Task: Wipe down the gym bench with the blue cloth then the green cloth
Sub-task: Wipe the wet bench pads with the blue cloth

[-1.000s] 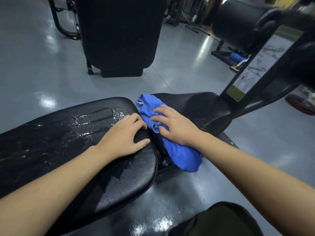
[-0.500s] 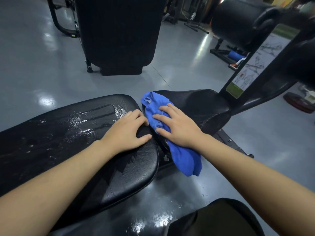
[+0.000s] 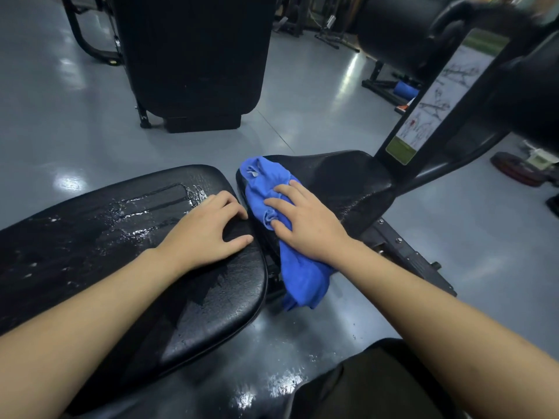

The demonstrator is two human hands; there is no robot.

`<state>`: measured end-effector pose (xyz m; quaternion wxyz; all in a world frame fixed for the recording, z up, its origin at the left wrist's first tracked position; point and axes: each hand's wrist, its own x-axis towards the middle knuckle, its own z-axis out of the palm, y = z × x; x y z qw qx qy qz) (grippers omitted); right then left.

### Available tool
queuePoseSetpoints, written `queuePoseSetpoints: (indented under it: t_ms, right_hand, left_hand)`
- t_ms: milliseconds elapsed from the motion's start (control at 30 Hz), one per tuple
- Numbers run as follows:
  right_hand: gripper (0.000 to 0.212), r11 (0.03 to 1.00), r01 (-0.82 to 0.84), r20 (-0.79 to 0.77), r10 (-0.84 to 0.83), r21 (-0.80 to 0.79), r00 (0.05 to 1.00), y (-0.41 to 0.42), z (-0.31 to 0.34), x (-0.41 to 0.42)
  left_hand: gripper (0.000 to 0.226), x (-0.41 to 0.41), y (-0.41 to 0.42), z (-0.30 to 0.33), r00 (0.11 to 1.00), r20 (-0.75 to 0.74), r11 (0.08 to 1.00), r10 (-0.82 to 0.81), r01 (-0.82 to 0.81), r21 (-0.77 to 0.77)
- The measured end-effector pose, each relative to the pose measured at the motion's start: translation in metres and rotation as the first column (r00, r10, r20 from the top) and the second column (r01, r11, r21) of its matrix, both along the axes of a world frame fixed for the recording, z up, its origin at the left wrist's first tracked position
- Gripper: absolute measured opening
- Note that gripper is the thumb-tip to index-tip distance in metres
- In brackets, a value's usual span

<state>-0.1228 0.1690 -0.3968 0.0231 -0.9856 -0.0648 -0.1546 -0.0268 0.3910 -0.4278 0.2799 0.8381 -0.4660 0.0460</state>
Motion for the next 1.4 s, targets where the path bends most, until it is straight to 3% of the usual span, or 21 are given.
queuePoseSetpoints:
  t_ms: [167, 467, 600, 667, 767, 1067, 1400]
  right_hand:
    - [0.046, 0.992, 0.100, 0.019, -0.102, 0.072, 0.995, -0.035, 0.003, -0.040]
    - [0.050, 0.923, 0.370, 0.022, -0.374, 0.106, 0.927, -0.141, 0.026, -0.022]
    - [0.039, 0.874, 0.443, 0.008, -0.453, 0.201, 0.891, -0.145, 0.033, -0.011]
    - [0.044, 0.864, 0.463, -0.009, -0.471, 0.200, 0.882, -0.137, 0.028, -0.011]
    - [0.059, 0.889, 0.426, -0.027, -0.427, 0.168, 0.904, -0.116, 0.019, -0.018]
    - [0.044, 0.986, 0.149, -0.128, -0.138, 0.081, 0.982, -0.073, 0.024, 0.001]
    - [0.043, 0.991, 0.122, -0.287, -0.102, 0.051, 0.952, -0.033, 0.027, 0.106]
  left_hand:
    - [0.050, -0.001, 0.000, 0.000, 1.000, -0.011, 1.000, 0.020, -0.020, 0.006]
    - [0.048, 0.001, 0.000, -0.001, 0.999, -0.024, 0.999, 0.039, -0.039, 0.013]
    - [0.049, 0.001, 0.000, 0.000, 0.999, -0.023, 0.999, 0.034, -0.033, 0.026]
    - [0.049, 0.001, -0.001, 0.001, 0.999, -0.023, 0.999, 0.026, -0.026, 0.032]
    - [0.049, 0.001, 0.000, 0.002, 1.000, -0.017, 0.999, 0.024, -0.024, 0.030]
    - [0.054, -0.004, 0.004, 0.005, 0.999, -0.016, 0.998, 0.032, -0.031, 0.061]
    - [0.058, -0.004, 0.010, 0.004, 1.000, 0.002, 0.997, 0.020, -0.020, 0.072]
